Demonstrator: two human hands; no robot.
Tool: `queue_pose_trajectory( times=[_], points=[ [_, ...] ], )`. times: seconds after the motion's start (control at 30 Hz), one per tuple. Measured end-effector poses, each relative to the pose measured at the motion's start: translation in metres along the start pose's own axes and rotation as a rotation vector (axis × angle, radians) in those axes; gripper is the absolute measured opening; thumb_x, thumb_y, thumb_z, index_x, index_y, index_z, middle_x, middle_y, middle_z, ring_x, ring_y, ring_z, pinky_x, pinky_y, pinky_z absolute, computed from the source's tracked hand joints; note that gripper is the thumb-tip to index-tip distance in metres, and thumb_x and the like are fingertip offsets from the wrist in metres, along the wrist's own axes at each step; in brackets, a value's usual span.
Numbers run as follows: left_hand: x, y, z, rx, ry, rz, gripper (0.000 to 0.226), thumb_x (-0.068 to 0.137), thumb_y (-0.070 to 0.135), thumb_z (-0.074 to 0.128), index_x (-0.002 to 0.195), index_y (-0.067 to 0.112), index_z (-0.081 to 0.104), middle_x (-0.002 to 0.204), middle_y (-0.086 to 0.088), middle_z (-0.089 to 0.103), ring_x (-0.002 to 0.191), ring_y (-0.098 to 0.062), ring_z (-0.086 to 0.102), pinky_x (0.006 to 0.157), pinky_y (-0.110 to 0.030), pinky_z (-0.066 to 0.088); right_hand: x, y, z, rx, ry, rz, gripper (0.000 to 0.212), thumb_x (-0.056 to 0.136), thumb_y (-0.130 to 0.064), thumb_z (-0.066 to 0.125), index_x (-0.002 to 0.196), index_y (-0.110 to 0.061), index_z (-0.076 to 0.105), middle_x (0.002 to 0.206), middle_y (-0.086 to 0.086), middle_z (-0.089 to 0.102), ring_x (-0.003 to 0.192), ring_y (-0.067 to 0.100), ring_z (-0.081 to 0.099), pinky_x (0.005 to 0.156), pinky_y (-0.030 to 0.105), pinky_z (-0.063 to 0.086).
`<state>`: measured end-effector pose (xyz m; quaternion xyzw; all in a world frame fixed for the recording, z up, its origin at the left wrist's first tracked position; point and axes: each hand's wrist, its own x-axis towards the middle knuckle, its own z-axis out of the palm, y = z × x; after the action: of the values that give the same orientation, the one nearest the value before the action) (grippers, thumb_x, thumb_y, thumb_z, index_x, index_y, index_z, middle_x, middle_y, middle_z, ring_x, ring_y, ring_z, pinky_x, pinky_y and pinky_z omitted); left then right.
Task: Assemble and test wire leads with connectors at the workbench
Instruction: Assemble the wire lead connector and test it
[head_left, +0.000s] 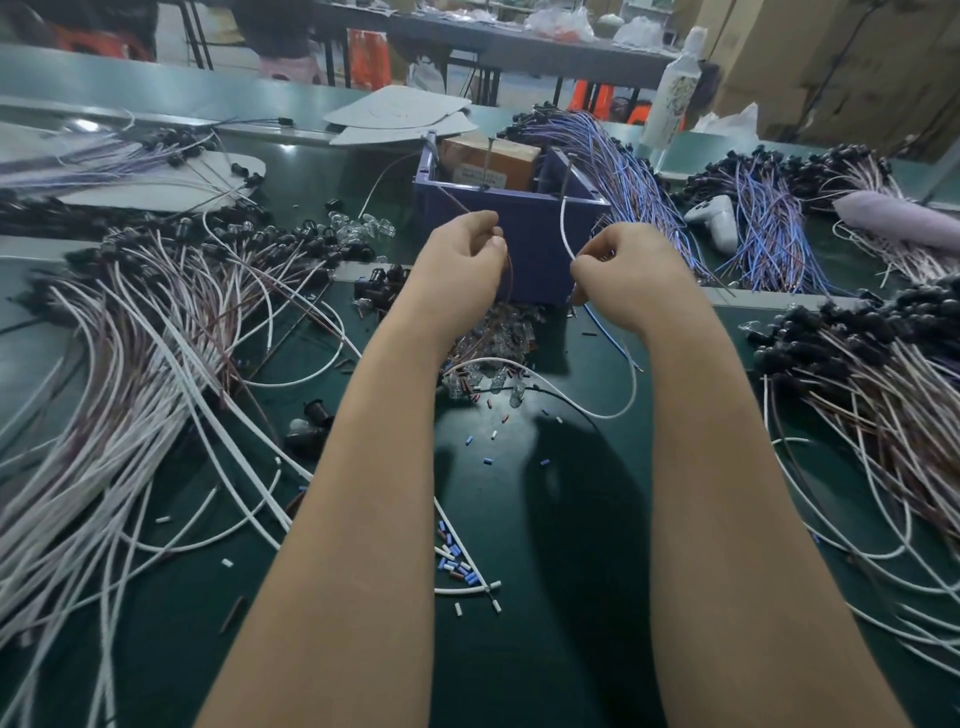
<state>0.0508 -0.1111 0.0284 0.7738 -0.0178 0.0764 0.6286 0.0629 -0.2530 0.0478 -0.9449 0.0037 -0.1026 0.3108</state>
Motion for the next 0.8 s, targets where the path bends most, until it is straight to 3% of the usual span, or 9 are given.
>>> queue_pose_trajectory(
  times=[0.2,0.33,0.4,0.53,0.6,0.8],
  points=[
    [-0.001,0.007,0.016,0.433,0.044,0.046,0.050,0.101,0.023,0.035,0.148,0.007,0.024,0.151,-0.010,0.032,0.135,-0.031,0.034,0.112,-0.039,0.028,-0.001,-0.004,0.002,-0.024,-0.047,-0.014,0.021,0.087,-0.017,0.049,0.097,-0.012,0.067,0.092,0.007,0.069,0.086,0.020,0.057,0.071,0.025,0.038],
    [-0.004,0.010,0.031,0.356,0.069,0.038,0.043,0.102,0.017,0.035,0.140,-0.003,0.031,0.149,-0.016,0.030,0.134,-0.029,0.034,0.097,-0.022,0.022,-0.002,-0.004,0.002,-0.030,-0.060,-0.023,0.022,0.084,-0.015,0.049,0.091,-0.009,0.068,0.086,0.007,0.066,0.078,0.021,0.054,0.069,0.025,0.037],
    [-0.004,0.008,0.034,0.334,0.059,0.027,0.041,0.101,0.016,0.034,0.137,-0.003,0.034,0.144,-0.017,0.037,0.131,-0.028,0.037,0.093,-0.022,0.023,-0.003,-0.004,0.002,-0.029,-0.062,-0.021,0.021,0.085,-0.015,0.049,0.092,-0.008,0.068,0.088,0.007,0.065,0.080,0.021,0.054,0.069,0.025,0.036],
    [-0.004,0.003,0.033,0.403,0.030,-0.006,0.044,0.102,0.018,0.033,0.143,0.004,0.033,0.148,-0.015,0.034,0.136,-0.032,0.031,0.111,-0.034,0.025,-0.002,-0.004,0.003,-0.014,-0.055,-0.009,0.019,0.086,-0.017,0.050,0.095,-0.012,0.066,0.094,0.007,0.066,0.088,0.022,0.056,0.072,0.025,0.036],
    [-0.003,0.001,0.031,0.453,0.032,-0.019,0.041,0.102,0.020,0.032,0.142,0.012,0.039,0.150,-0.013,0.030,0.137,-0.033,0.026,0.113,-0.037,0.023,-0.002,-0.004,0.003,-0.018,-0.053,-0.008,0.017,0.087,-0.017,0.050,0.095,-0.014,0.064,0.094,0.006,0.066,0.086,0.021,0.054,0.071,0.025,0.035],
    [-0.004,-0.006,0.034,0.548,-0.175,-0.080,0.033,0.097,0.017,0.035,0.120,0.015,0.059,0.118,-0.015,0.061,0.111,-0.038,0.055,0.096,-0.044,0.046,-0.003,-0.004,0.003,-0.006,-0.064,-0.023,0.018,0.087,-0.013,0.047,0.095,-0.016,0.064,0.093,0.008,0.069,0.078,0.020,0.051,0.069,0.027,0.040]
  ],
)
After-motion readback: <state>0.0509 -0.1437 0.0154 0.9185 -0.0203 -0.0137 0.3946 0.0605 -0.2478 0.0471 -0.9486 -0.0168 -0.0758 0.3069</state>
